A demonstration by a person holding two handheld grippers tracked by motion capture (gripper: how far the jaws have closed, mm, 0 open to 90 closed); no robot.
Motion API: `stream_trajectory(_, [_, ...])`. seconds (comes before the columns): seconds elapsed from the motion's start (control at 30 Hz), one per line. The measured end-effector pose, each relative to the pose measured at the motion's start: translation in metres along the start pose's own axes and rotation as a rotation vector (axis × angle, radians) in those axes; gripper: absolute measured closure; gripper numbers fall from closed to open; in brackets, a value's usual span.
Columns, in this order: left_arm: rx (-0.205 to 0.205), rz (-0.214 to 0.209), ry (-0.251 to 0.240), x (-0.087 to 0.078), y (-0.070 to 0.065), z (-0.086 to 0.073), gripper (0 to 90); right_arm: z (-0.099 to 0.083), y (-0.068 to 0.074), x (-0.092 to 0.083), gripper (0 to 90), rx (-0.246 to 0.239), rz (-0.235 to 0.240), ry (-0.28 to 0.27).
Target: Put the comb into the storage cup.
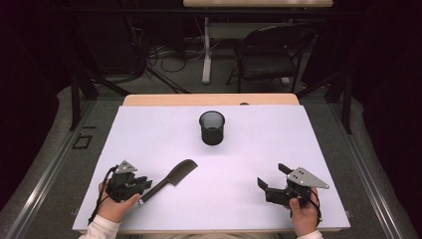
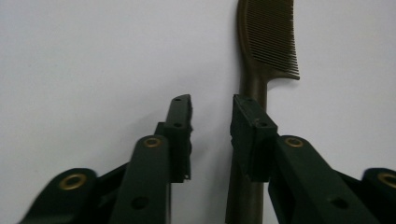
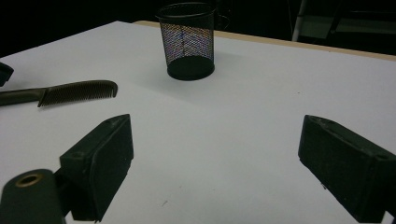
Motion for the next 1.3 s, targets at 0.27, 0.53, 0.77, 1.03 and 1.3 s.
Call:
stream_trajectory(0.27, [0.0, -0.018, -0.03, -0.004, -0.002, 0.004, 47.8, 0.0, 0.0, 0.0, 10.4, -0.002, 0.002, 0.002])
stream_trajectory(0.53, [0.004, -0.051, -0.038, -0.006, -0.005, 0.006, 41.7, 0.0, 0.001, 0.0, 10.4, 0.003, 0.003, 0.002])
stream_trajectory(0.77, [0.036, -0.047, -0.039, -0.012, -0.009, 0.009, 42.1, -0.001, 0.001, 0.001, 10.4, 0.003, 0.004, 0.004])
stream_trajectory(1.03, [0.084, -0.041, -0.051, -0.017, -0.014, 0.014, 26.3, -0.001, 0.001, 0.001, 10.4, 0.004, 0.004, 0.0])
stream_trajectory(1.3, [0.083, -0.035, -0.069, -0.019, -0.016, 0.018, 12.1, -0.001, 0.0, 0.001, 10.4, 0.001, 0.004, 0.007])
Point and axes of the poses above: each handheld gripper's, and its own axes: x roughly forward along the jaws, z roughly out of its top, y roughly to its left, the point moved 10 cm from there along x, roughly forward along the jaws, and after that the axes turned 15 degrees about -z, right-handed, at the moved point
